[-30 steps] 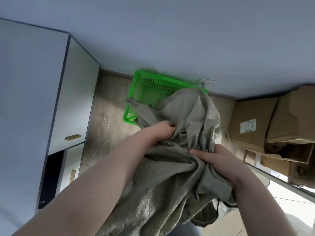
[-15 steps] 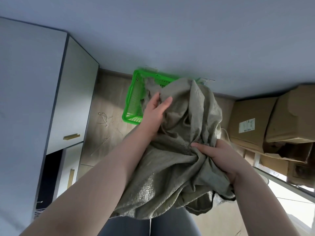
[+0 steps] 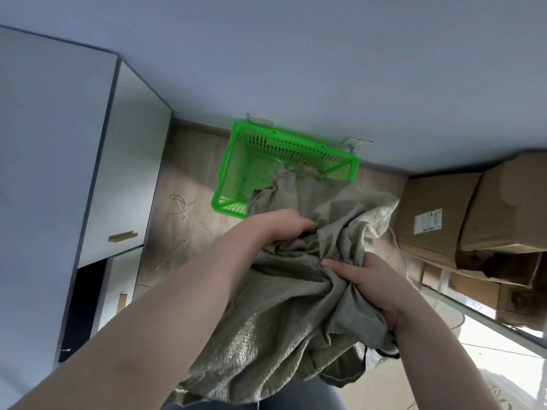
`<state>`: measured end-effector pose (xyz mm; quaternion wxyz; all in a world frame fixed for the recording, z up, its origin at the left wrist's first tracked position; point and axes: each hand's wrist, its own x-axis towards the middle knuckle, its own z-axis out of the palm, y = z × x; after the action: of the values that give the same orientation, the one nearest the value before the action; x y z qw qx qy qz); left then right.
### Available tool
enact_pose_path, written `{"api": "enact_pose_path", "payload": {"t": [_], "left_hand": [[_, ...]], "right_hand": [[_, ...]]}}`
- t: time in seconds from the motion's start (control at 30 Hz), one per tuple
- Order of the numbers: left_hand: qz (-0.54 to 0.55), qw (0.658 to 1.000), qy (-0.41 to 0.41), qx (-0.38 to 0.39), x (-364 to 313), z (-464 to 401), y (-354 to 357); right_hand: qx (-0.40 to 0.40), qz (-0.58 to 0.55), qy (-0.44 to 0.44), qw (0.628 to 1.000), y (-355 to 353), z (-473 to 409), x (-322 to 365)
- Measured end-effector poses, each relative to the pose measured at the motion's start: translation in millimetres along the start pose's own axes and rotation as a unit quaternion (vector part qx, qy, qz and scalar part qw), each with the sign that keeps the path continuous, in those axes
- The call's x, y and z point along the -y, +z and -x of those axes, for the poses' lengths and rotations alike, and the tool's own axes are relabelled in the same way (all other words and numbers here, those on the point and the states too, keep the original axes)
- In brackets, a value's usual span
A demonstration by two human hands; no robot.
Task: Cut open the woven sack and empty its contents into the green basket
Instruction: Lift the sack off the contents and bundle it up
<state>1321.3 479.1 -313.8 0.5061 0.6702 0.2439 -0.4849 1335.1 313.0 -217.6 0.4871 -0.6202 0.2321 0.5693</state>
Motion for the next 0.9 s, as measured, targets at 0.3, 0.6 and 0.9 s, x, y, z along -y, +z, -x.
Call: {"api": "enact_pose_path", "payload": {"t": [0.3,0.6,0.9], "left_hand": [[0.219,0.955,-0.159,0.122,11.9,4.9,9.6],[0.000,0.975,-0.192,0.114,24.7,6.6,3.2],[-0.197,0.977,-0.076,-0.003,55.5,-14.8,4.8]], "right_hand": [[0.022,0.021,-0.021,0.999,-2.5,1.9,12.0],[0.045,0.020,-0.009,0.999,14.4,-7.8,1.4],[0.032,0.073,0.002,0.997,25.6,-23.2,4.5]]}}
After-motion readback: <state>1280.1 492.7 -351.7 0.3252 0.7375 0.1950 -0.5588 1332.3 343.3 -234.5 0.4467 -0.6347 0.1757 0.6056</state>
